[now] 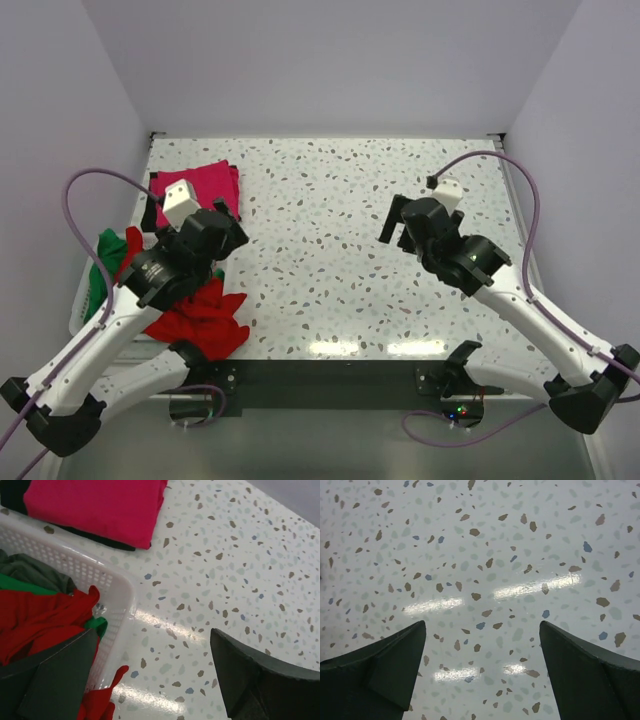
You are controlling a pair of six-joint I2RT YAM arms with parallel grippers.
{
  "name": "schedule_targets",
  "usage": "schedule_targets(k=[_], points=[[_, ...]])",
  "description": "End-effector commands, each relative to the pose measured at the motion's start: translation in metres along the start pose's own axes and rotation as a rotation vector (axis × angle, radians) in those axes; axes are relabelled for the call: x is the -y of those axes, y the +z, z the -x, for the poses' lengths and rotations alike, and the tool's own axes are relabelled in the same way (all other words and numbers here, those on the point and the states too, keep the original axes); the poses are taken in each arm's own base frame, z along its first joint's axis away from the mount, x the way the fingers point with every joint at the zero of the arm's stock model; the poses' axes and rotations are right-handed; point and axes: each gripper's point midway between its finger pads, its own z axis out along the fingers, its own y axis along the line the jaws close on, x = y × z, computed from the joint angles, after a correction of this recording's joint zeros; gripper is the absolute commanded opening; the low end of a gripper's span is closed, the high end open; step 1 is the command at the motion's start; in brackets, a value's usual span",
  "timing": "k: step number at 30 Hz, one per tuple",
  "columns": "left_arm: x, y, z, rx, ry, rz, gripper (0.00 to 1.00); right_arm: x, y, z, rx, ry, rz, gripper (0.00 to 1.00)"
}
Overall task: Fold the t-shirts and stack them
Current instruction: Grab the tshirt from the pile
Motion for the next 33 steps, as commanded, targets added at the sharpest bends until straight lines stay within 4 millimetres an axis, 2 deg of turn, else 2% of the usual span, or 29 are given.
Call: schedule_targets(k=[1,2,3,4,8,9,11,13,17,19,26,31,33], points=[[-0.04,0.004,-0.011,0.006,-0.018,0.215,1.0,0.032,0.006,-0.002,0.015,-0.078,-0.117,0.99],[-0.049,0.006,-0.021,-0.025,0.011,0.27,1.0,0.035,0.007,-0.002,0.012,-0.085,-0.123,0.99],[-0.047,0.009,-0.023,-0.027,-0.009,0.281,1.0,0.034,0.007,-0.001,0.015,-0.088,-0.113,0.99],[-0.058,0.007,-0.031,-0.057,0.017,0.337,1.0,0.036,0.009,-0.001,0.01,-0.09,-0.116,0.99],[-0.068,0.006,-0.059,-0.158,-0.025,0.427,1.0,0.031,0.013,0.0,-0.008,-0.101,-0.079,0.99],[-0.07,0.005,-0.072,-0.207,-0.047,0.432,1.0,0.034,0.015,0.001,-0.013,-0.11,-0.081,0.99],[-0.075,0.003,-0.085,-0.234,-0.145,0.447,1.0,0.033,0.019,0.001,-0.018,-0.11,-0.069,0.99],[-0.089,-0.002,-0.1,-0.264,-0.218,0.46,1.0,0.036,0.025,-0.004,-0.053,-0.109,-0.061,0.99],[-0.1,-0.01,-0.103,-0.245,-0.365,0.433,1.0,0.041,0.034,-0.015,-0.115,-0.089,-0.038,0.99],[-0.102,-0.01,-0.107,-0.254,-0.36,0.439,1.0,0.044,0.038,-0.022,-0.144,-0.074,-0.028,0.99],[-0.107,-0.002,-0.126,-0.337,-0.227,0.529,1.0,0.045,0.05,-0.027,-0.179,-0.059,-0.009,0.99],[-0.111,-0.003,-0.131,-0.341,-0.24,0.533,1.0,0.046,0.056,-0.03,-0.198,-0.049,-0.001,0.99],[-0.112,-0.005,-0.13,-0.33,-0.269,0.518,0.86,0.045,0.058,-0.03,-0.201,-0.047,0.0,0.99]])
